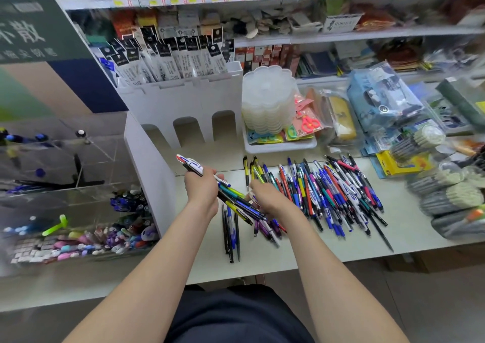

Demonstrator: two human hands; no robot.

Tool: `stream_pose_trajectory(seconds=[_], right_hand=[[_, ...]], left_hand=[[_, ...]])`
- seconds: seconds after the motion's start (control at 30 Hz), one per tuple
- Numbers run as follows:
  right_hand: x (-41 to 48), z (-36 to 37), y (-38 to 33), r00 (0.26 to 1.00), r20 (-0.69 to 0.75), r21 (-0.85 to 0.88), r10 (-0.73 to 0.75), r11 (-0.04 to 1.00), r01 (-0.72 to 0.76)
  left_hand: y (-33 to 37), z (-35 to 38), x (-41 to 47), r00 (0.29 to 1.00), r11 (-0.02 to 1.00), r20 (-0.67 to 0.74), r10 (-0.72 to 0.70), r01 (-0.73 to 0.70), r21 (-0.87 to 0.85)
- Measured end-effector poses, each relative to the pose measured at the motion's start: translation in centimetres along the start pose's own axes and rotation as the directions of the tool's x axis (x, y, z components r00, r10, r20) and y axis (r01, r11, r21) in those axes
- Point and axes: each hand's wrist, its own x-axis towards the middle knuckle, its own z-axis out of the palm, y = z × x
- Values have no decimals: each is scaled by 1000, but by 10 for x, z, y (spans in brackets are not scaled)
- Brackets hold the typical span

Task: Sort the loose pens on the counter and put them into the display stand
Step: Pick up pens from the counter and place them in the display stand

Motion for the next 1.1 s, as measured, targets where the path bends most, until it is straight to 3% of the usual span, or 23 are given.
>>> stream_pose_trajectory(seconds=[0.1, 0.2, 0.27, 0.33, 0.53, 0.6, 0.7, 0.77, 0.9, 1.0, 1.1], right_hand=[[7, 7, 9, 998, -29, 286, 51, 957, -40], [4, 27, 11, 989, 85, 620, 122, 770, -149], [2, 34, 9, 979, 164, 734, 121, 649, -203], [2, 35, 8, 982, 160, 785, 100, 590, -188], [1, 39, -4, 997, 72, 806, 20, 588, -70], [-1, 41, -6, 999, 38, 804, -9, 594, -25], [-2, 42, -6, 998, -57, 717, -31, 694, 63], [2, 45, -1, 993, -103, 685, 50, 728, 35], [2, 58, 14, 970, -176, 731, 169, 682, 14], [2, 57, 11, 958, -274, 698, 79, 702, 142], [-4, 54, -1, 970, -242, 790, -8, 579, 202]], left_hand=[[8, 2, -4, 994, 994, -6, 107, -107, -1], [12, 9, -18, 979, 979, 8, 204, -204, -13], [17, 11, -25, 969, 969, 24, 247, -246, -30], [24, 12, -28, 970, 971, 57, 238, -235, -51], [22, 18, -44, 984, 982, 126, 125, -105, -158], [20, 18, -44, 983, 982, 97, 156, -144, -123], [24, 15, -37, 984, 978, 15, 175, -172, -121], [28, 13, -36, 984, 975, -40, 174, -178, -134], [32, 11, -44, 970, 965, 21, 244, -240, -106], [30, 8, -50, 959, 960, 70, 275, -270, -81], [31, 7, -54, 950, 951, 67, 304, -298, -89]])
